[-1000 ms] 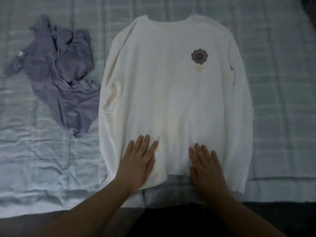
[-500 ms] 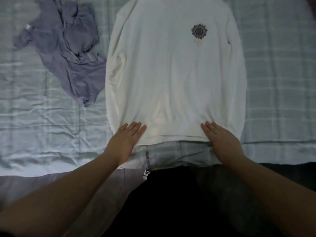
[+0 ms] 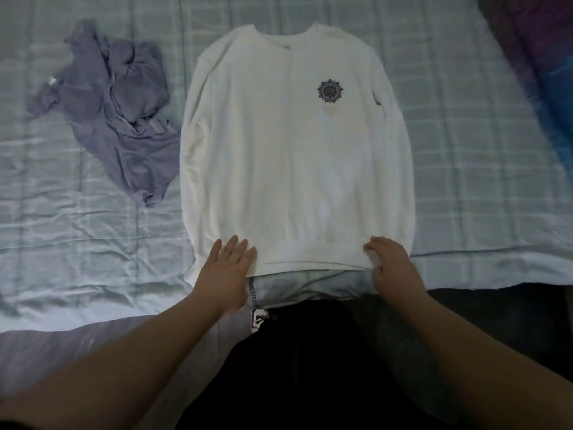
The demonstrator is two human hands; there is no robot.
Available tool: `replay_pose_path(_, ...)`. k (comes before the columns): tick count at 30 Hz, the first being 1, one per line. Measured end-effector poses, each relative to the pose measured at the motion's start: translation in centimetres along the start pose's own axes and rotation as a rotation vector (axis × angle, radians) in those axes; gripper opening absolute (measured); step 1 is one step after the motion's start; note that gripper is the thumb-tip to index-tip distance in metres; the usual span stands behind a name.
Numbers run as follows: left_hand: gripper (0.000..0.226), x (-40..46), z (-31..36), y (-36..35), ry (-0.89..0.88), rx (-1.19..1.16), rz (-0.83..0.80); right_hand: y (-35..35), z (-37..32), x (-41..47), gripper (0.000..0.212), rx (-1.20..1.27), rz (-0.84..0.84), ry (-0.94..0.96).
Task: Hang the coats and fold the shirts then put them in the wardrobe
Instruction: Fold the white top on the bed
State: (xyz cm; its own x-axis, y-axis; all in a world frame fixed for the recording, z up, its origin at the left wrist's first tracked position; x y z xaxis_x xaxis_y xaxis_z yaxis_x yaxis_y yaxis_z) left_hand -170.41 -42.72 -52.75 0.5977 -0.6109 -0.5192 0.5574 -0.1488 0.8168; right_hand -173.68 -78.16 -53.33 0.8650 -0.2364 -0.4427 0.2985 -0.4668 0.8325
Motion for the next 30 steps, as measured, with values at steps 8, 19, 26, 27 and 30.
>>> replay_pose_path(8, 0.076, 7.5, 5.9, 7.2, -0.139, -0.236, 0.321, 5.9, 5.3, 4.8, 0.05, 0.364, -0.004, -0.646)
replay_pose_path(19, 0.074, 23.7, 16.8, 12.2, -0.103, -0.354, 0.287, 8.0, 10.8, 10.4, 0.07, 0.685, -0.393, -0.557)
replay_pose_path(26, 0.078, 33.4, 22.5, 16.8, -0.169, -0.317, 0.28, 19.5, 20.7, 17.6, 0.029, 0.744, -0.311, -0.554)
replay_pose_path(27, 0.077, 34.4, 23.0, 17.1, -0.18, -0.307, 0.28, 20.6, 21.3, 18.6, 0.025, 0.753, -0.307, -0.548)
replay_pose_path(30, 0.072, 38.8, 24.6, 18.7, -0.201, -0.257, 0.328, 24.3, 24.0, 22.0, 0.013, 0.703, -0.275, -0.53)
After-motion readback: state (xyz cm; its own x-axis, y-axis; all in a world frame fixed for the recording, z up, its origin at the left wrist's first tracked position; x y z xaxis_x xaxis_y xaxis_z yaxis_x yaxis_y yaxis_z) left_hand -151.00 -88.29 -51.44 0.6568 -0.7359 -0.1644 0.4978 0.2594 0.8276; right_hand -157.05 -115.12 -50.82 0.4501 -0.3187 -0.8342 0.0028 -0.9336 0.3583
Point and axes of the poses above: each hand's wrist, its own x-axis towards the middle knuckle, its own y-axis out of the back of the hand, z = x × y, the point moved 4 cm from there along x, towards the middle knuckle, and after that the axes turned 14 degrees about -y, right-handed, at the moved point
